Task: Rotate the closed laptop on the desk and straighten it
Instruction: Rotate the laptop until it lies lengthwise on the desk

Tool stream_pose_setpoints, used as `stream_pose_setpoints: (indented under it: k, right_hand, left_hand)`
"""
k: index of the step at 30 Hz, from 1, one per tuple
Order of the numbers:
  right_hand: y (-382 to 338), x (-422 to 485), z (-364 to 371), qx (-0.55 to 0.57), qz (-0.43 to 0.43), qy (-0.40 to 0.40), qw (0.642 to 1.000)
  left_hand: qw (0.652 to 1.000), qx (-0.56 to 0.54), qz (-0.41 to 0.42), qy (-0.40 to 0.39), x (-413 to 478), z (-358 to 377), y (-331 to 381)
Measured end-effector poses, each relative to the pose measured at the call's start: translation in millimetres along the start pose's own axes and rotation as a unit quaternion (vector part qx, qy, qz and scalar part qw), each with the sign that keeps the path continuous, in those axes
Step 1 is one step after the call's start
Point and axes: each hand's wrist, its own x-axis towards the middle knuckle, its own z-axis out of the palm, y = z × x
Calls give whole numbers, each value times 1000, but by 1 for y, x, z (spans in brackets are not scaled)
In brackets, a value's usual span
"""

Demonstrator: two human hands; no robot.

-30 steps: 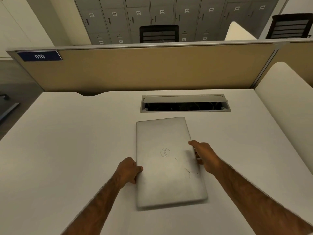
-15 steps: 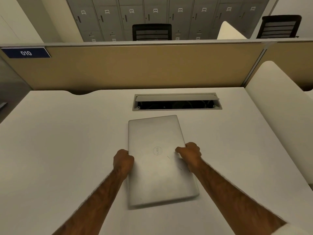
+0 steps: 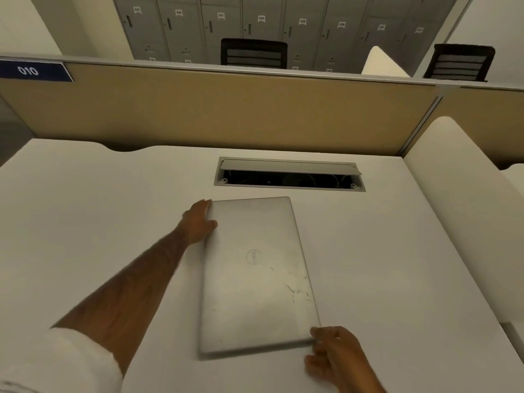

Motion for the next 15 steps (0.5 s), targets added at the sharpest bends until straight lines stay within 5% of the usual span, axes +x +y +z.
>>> stream_pose_setpoints:
  k: [6, 15]
  right_hand:
    - [-10, -4, 27, 153, 38, 32, 987]
    - [-13, 1, 30, 177, 45, 46, 982]
  left_hand:
    - [998, 45, 24, -36, 27, 4, 18]
    - [991, 127, 22, -25, 42, 1, 35]
